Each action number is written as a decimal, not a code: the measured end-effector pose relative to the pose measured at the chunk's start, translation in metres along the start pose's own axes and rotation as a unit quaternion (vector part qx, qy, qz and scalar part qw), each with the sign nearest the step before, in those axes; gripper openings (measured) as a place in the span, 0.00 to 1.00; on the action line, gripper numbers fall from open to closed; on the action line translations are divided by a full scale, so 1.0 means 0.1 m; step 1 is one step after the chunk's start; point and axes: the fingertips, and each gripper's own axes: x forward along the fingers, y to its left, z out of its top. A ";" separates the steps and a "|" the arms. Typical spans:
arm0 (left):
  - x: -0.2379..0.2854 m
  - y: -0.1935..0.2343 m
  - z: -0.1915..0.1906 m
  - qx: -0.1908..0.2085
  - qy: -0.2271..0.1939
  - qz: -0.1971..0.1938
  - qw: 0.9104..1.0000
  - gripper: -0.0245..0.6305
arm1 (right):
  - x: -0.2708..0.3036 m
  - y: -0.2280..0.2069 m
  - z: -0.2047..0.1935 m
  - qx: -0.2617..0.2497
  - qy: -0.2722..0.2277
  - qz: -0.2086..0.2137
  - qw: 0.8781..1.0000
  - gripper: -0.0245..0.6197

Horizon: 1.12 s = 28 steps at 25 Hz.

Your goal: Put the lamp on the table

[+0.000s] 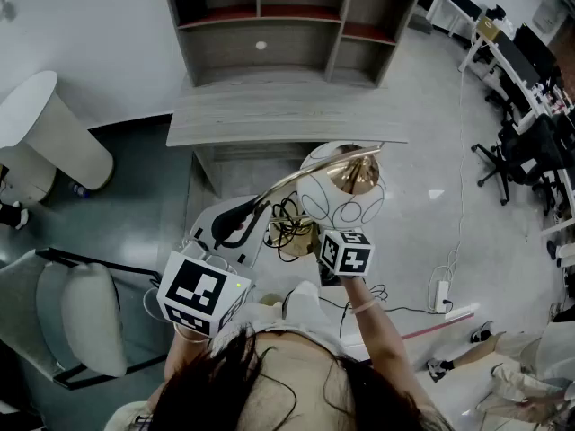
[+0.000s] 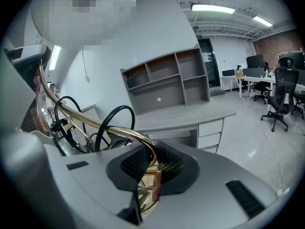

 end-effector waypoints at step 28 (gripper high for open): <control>0.57 -0.29 0.17 -0.001 -0.004 0.032 0.999 0.10 | 0.05 -0.57 0.21 -0.011 -0.002 0.035 0.999 0.12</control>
